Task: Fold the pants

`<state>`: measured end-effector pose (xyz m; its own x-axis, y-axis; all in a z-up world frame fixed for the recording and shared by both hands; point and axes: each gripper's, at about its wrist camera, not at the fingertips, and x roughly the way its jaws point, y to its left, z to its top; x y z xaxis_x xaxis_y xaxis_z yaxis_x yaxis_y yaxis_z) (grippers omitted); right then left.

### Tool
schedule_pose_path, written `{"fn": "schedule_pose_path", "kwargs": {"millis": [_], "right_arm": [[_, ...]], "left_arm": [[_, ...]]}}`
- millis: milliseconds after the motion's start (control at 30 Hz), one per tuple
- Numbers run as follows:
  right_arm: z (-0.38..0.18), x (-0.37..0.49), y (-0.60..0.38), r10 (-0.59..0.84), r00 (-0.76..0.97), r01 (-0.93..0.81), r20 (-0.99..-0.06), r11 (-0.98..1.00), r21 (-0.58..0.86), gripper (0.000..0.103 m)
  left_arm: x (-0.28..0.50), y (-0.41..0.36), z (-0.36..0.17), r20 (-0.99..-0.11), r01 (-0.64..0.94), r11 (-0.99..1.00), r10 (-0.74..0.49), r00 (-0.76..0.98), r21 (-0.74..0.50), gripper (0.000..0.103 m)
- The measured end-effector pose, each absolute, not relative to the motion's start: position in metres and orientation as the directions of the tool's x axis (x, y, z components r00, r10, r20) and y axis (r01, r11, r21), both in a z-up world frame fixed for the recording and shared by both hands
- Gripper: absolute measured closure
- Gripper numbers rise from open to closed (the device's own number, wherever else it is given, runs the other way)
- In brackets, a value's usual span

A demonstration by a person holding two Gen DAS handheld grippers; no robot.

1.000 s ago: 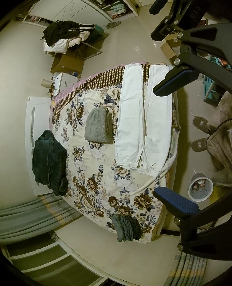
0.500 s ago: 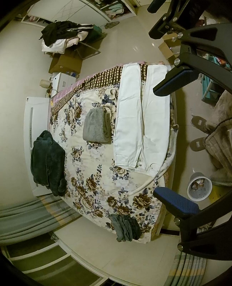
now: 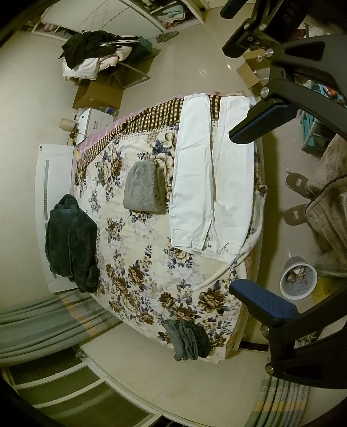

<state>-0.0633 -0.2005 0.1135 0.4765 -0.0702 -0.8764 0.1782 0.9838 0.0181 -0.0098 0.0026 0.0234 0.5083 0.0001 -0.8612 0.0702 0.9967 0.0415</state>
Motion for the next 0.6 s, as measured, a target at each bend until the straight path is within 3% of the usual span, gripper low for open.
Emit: {"fn": "schedule_pose_path", "kwargs": {"millis": [600], "right_arm": [[0.1130, -0.0677, -0.1987, -0.061, 0.475, 0.169, -0.878, 0.985, 0.023, 0.000]], "left_arm": [[-0.0055, 0.0034, 0.0200, -0.849, 0.051, 0.998, 0.013, 0.529, 0.047, 0.000]]}}
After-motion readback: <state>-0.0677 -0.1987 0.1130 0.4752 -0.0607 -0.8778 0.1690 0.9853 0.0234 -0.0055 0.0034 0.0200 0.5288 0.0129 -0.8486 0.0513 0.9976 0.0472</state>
